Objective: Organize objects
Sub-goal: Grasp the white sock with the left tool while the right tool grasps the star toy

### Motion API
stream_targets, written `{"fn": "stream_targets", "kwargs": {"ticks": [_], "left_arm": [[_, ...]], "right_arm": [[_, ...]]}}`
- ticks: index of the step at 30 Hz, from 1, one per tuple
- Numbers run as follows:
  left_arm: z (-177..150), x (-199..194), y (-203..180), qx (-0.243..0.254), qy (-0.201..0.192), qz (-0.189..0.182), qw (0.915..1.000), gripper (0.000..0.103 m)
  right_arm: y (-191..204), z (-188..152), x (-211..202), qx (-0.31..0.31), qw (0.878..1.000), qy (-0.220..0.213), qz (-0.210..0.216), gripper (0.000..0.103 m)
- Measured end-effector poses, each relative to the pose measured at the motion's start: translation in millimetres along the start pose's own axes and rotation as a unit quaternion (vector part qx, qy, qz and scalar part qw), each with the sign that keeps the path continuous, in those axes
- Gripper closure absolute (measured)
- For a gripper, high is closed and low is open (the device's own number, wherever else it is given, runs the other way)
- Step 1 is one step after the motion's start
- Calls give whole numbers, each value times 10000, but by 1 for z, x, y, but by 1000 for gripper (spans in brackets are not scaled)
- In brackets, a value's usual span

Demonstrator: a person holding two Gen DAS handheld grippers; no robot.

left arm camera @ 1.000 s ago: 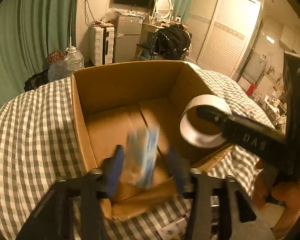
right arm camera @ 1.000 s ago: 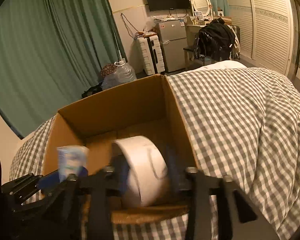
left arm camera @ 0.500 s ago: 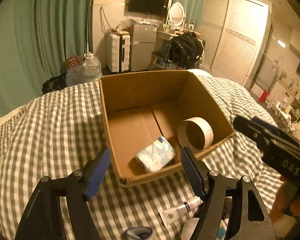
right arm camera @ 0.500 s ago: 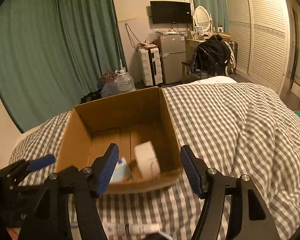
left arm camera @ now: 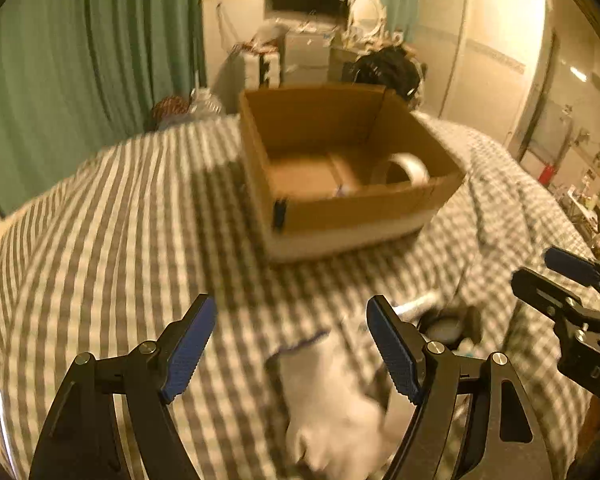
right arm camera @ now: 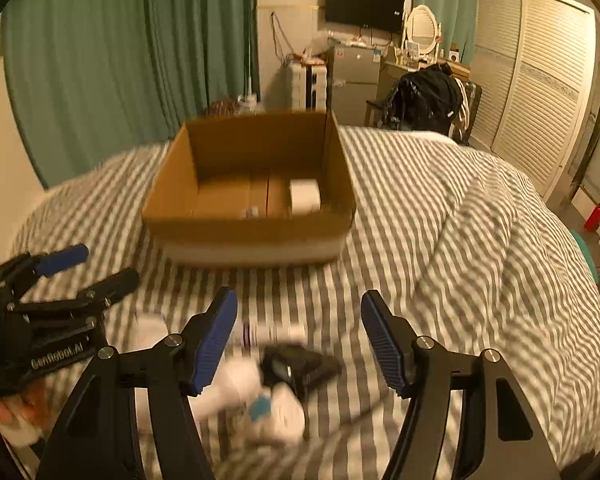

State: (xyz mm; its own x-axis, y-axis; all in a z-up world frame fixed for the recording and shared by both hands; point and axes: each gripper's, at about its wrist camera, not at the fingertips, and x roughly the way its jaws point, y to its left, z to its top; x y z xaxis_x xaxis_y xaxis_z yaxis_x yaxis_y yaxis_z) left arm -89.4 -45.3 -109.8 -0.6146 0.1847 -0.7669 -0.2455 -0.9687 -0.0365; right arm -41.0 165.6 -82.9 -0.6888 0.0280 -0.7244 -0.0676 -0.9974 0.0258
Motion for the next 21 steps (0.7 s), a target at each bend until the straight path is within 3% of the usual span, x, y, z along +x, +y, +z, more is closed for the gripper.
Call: {"fn": "stream_targets", "kwargs": {"ticks": [5,8,12,16,21], "left_arm": [[-34,13,11,-128,389,3,9992,22],[-52,21,13,-190,661,-213,9974,23],[-65,29,0,38,896,-376,9953,22],[-70,36,-11,273,949,-262,9948,22],[-72,49,-6,143,1137,-392,9926,22]], "right_arm": [[6,-38,9,-30,9987,498,91,39],[3,-56,18,34,9965,808,201,39],[7,-65,29,-53,9938,1076,265,39],[14,-70,48,-226,9887,1442,331,39],[18,-71,60,-297,9846,1660,455,39]]}}
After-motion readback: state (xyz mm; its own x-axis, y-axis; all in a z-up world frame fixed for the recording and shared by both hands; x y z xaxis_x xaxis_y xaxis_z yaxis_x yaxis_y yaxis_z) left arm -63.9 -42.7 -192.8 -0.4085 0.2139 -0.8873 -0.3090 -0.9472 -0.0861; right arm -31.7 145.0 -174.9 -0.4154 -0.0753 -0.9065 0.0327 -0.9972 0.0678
